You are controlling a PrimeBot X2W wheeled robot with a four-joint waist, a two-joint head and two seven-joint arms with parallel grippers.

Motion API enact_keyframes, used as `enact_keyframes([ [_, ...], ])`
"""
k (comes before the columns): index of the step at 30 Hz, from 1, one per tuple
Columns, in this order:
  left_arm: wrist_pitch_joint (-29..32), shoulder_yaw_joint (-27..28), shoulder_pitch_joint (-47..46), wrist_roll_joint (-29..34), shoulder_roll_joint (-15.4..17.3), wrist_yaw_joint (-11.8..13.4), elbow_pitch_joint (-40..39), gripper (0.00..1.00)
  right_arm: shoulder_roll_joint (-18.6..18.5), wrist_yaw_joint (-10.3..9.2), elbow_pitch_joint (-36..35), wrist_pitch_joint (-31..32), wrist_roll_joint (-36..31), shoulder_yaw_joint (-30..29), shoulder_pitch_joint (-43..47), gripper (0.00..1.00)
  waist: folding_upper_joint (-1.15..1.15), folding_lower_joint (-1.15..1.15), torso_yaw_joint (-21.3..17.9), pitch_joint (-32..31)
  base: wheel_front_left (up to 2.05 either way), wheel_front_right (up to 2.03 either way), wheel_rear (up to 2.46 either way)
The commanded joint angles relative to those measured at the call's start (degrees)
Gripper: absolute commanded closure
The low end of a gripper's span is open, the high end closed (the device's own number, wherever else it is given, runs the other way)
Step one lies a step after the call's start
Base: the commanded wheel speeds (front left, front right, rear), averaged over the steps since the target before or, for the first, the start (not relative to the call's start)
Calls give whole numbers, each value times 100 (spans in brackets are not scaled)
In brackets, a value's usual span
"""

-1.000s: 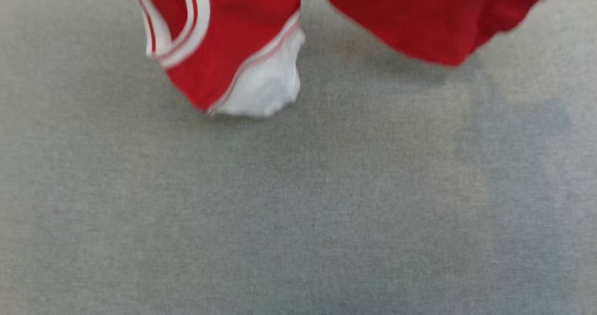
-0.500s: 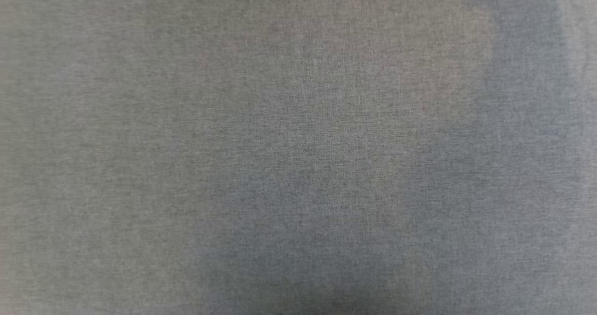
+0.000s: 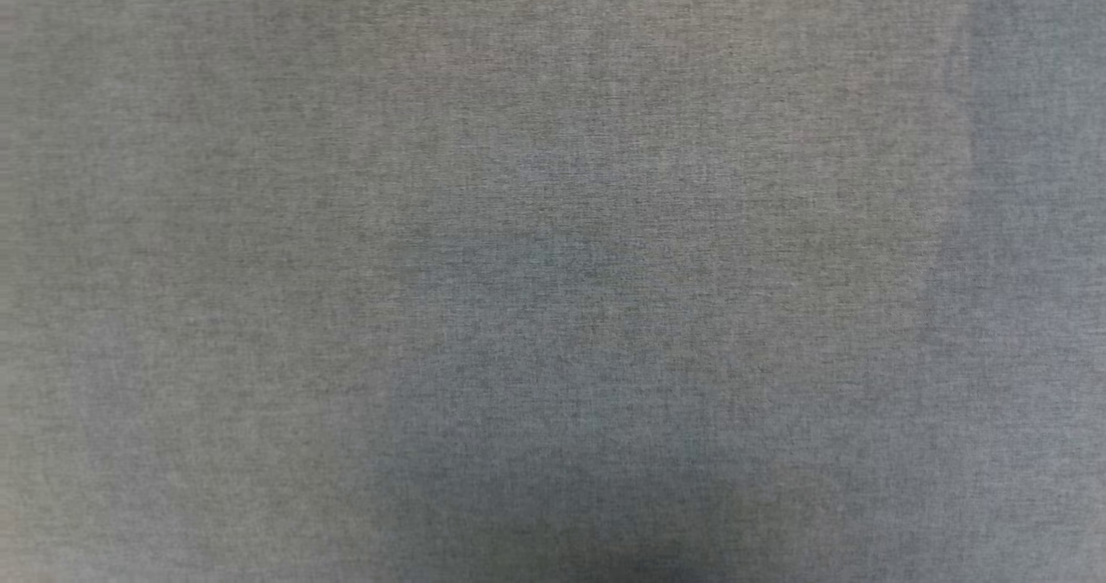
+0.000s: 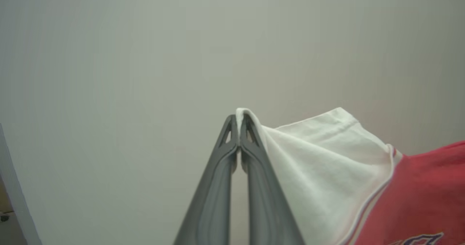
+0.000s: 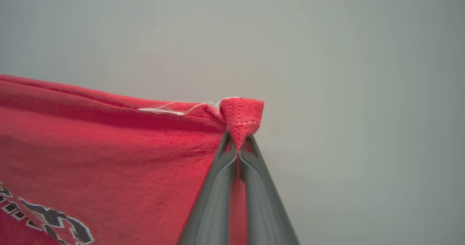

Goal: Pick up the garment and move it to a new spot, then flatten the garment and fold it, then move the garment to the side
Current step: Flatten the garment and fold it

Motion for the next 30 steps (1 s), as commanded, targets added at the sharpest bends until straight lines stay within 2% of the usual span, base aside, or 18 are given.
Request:
enact_keyframes([
  [1,-32,37,386,-56,-102,-34,-60,100,-39,-5,85,-63,100,117,242,100,0,-1,83,-103,0,0,0],
  [8,-33,-1,1929,-274,-435,-104,-288,100,-200,-5,208,-230,547,704,1066,100,0,-1,238,-467,0,0,0],
  [9,-33,-102,2666,-414,-587,-113,-347,100,-290,-5,185,-292,794,994,1580,100,0,-1,309,-744,0,0,0],
  [14,-33,-544,3858,-727,-723,-116,-518,100,-494,-5,32,-347,1228,1524,2579,100,0,-1,426,-1271,0,0,0],
  [21,-33,-1121,5203,-1188,-463,-117,-598,100,-843,-5,-274,-348,1954,2055,3906,100,0,-1,552,-1981,0,0,0],
  [30,-30,-1640,6615,-1620,74,-117,-595,100,-1193,-5,-537,-247,2829,2534,5341,100,0,-1,643,-2785,0,0,0],
])
